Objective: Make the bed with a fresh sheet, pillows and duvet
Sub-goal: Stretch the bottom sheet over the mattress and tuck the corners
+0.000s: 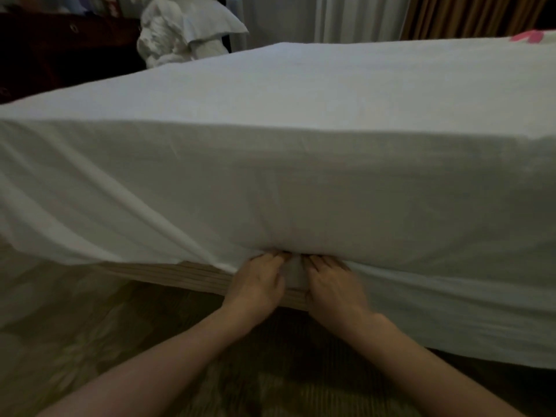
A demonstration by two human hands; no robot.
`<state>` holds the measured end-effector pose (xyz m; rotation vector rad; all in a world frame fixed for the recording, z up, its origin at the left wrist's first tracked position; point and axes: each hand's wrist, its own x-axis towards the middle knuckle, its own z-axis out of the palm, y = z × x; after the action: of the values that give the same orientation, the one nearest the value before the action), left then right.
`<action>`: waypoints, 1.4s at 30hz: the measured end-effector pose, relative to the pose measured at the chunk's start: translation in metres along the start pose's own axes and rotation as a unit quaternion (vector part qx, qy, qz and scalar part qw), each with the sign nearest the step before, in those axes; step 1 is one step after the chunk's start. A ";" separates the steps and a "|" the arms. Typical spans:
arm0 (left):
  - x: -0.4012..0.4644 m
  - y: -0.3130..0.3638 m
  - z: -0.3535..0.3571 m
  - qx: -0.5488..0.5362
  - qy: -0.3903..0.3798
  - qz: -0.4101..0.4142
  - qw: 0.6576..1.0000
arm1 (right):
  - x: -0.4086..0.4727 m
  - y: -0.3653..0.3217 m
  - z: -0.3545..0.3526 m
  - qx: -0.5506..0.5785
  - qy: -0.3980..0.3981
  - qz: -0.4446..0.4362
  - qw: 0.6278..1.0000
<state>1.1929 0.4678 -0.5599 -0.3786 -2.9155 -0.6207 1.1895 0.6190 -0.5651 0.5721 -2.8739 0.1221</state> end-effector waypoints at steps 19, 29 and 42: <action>-0.006 -0.076 -0.027 -0.056 0.063 0.033 0.996 | 0.028 -0.055 0.017 -0.036 -0.008 -0.021 0.999; -0.014 -0.101 -0.018 0.043 0.022 0.042 0.998 | 0.038 -0.079 -0.005 -0.029 0.016 -0.070 0.997; -0.023 -0.092 0.006 -0.066 0.157 0.059 0.984 | 0.058 -0.111 -0.005 -0.003 -0.016 -0.060 0.998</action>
<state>1.1899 0.3837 -0.6045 -0.4231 -2.5412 -0.7800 1.1804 0.4962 -0.5431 0.7487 -2.8600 0.0864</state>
